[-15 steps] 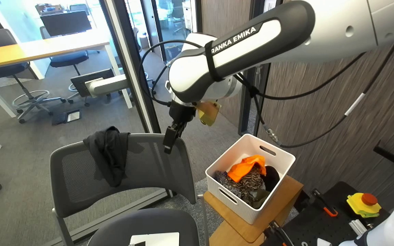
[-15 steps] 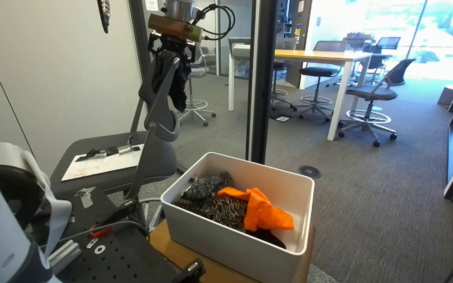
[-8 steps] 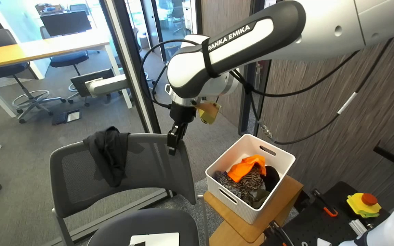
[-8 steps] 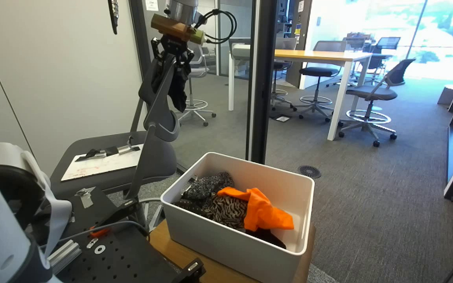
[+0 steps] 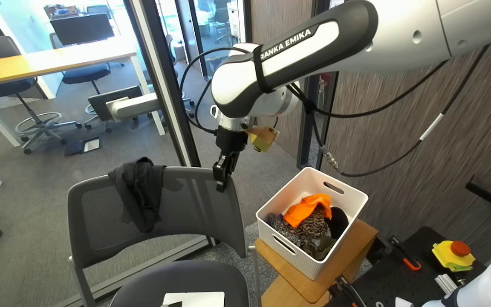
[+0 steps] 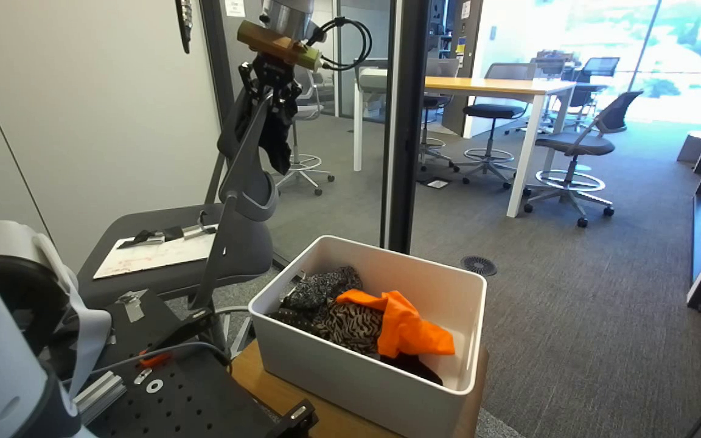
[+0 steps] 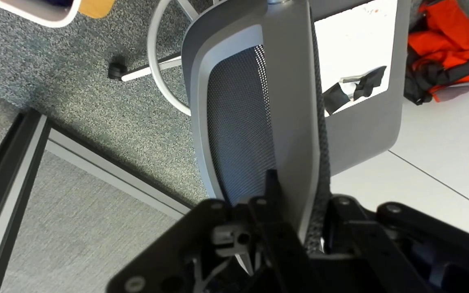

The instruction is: Move the black cloth to the box

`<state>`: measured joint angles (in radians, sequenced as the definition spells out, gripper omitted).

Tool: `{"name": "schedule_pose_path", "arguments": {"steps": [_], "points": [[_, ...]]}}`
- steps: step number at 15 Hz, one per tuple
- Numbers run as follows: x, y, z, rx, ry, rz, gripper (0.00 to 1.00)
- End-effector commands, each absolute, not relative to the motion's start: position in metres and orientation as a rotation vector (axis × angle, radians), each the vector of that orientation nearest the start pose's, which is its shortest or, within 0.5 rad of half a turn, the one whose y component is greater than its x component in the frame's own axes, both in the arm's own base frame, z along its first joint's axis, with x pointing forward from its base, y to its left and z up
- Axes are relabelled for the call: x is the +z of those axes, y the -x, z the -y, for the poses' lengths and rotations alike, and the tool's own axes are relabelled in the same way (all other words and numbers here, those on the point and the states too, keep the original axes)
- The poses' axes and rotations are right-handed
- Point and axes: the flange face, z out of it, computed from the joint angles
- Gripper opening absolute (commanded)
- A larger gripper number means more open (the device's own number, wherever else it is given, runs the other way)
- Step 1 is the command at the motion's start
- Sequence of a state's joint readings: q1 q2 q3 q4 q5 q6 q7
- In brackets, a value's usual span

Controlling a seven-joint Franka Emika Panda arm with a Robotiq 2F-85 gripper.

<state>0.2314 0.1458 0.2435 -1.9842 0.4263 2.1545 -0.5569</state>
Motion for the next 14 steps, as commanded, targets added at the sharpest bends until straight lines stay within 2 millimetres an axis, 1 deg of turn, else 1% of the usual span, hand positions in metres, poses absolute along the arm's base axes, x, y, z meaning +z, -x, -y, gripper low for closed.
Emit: {"name": "schedule_pose_path", "arguments": {"steps": [1,3,6,7,10,14], "points": [[0.405,-0.51,-0.272,-0.006,2.57,1.018,0.1],[0.403,-0.503,-0.264,0.015,2.606,0.975,0.1],[0.398,-0.487,-0.248,0.064,2.657,0.875,0.1],[0.394,-0.48,-0.242,0.084,2.671,0.833,0.1],[0.391,-0.46,-0.231,0.13,2.69,0.724,0.1],[0.386,-0.427,-0.224,0.195,2.669,0.664,0.1]]}}
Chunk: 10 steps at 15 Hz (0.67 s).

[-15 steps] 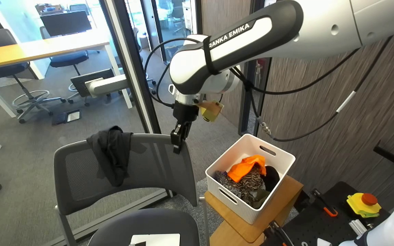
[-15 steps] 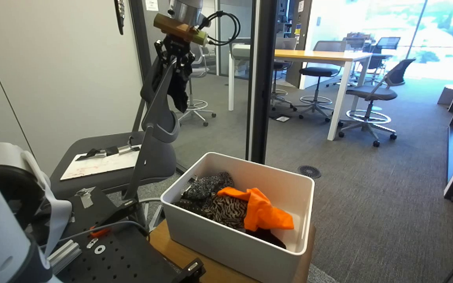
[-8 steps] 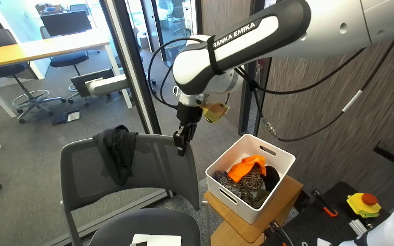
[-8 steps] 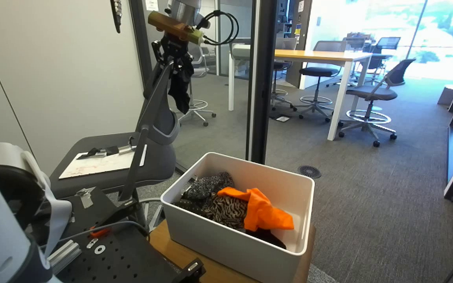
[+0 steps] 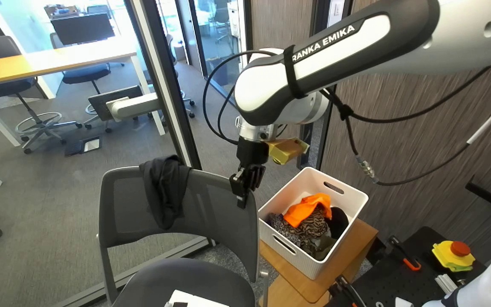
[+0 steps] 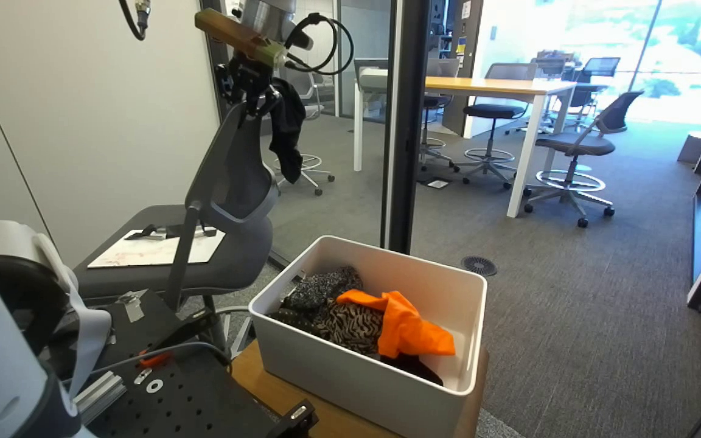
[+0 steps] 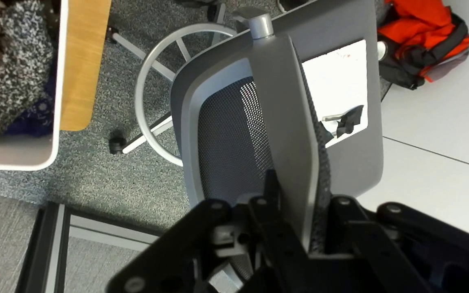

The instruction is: Move the black cloth to the box

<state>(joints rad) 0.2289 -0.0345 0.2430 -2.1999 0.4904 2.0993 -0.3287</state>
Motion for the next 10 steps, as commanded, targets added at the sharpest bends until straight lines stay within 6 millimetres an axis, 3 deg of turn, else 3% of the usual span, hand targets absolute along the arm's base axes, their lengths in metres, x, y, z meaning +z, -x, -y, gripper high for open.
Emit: {"name": "schedule_pose_path", "arguments": {"steps": [1,10], "points": [[0.385,-0.419,-0.222,0.211,2.667,0.651,0.1],[0.381,-0.356,-0.209,0.278,2.622,0.546,0.1]]}}
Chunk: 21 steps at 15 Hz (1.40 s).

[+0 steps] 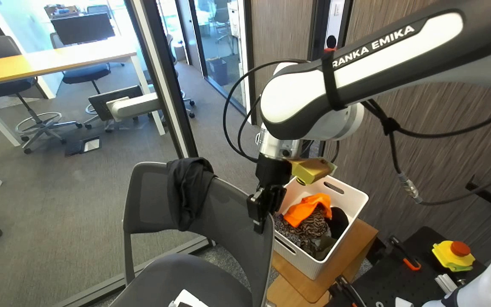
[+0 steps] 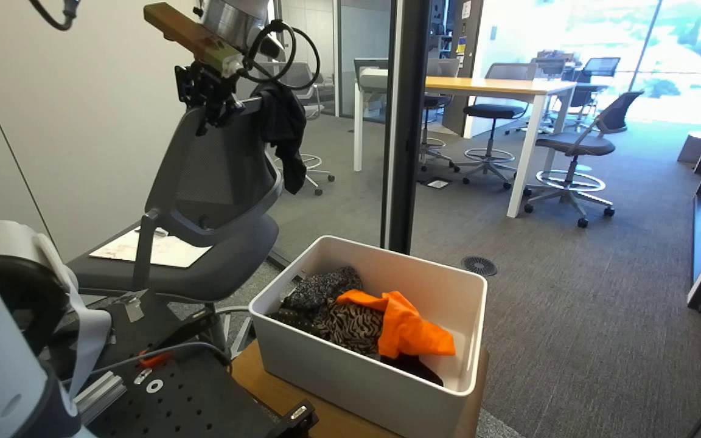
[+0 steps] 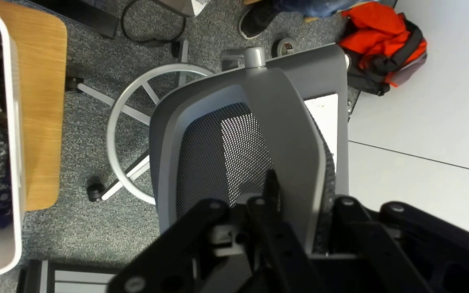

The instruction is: Move the black cloth to the box

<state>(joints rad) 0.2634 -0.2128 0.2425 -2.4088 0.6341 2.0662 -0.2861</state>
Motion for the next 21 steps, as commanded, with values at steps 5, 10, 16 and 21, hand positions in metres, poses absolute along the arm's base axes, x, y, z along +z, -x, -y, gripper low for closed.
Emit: {"name": "schedule_pose_path", "arguments": {"steps": [5,10,16,21], "points": [[0.379,-0.336,-0.203,0.29,2.597,0.508,0.1],[0.379,-0.32,-0.2,0.288,2.587,0.481,0.1],[0.389,-0.317,-0.195,0.275,2.619,0.448,0.51],[0.409,-0.32,-0.18,0.245,2.687,0.408,0.9]]}}
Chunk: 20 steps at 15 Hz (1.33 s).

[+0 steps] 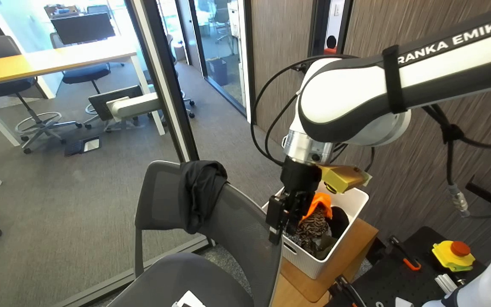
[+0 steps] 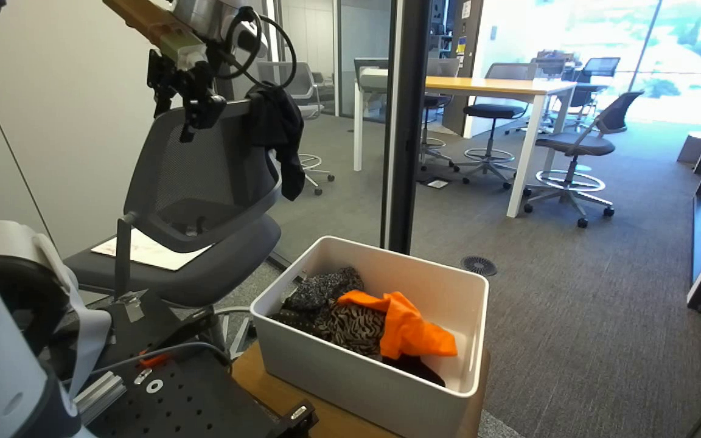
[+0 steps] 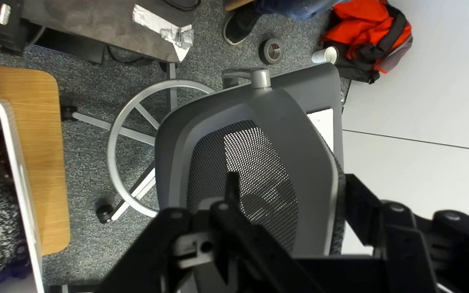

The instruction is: Move the black cloth to the box

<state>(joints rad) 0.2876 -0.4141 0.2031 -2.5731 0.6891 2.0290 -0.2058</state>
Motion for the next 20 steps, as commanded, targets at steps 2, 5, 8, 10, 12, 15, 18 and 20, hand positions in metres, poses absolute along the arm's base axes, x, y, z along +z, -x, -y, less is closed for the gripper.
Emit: {"name": "schedule_pose_path", "arguments": {"steps": [2,5,8,10,12,15,18,20], "points": [[0.432,-0.326,-0.178,0.143,2.758,0.415,1.0],[0.465,-0.341,-0.178,-0.041,2.891,0.467,1.0],[0.493,-0.356,-0.192,-0.236,2.961,0.536,1.0],[0.51,-0.369,-0.212,-0.376,2.977,0.612,1.0],[0.524,-0.381,-0.24,-0.487,2.975,0.71,1.0],[0.536,-0.405,-0.289,-0.585,2.948,0.85,1.0],[0.529,-0.434,-0.334,-0.592,2.944,0.975,1.0],[0.518,-0.453,-0.362,-0.554,2.934,1.058,1.0]]}}
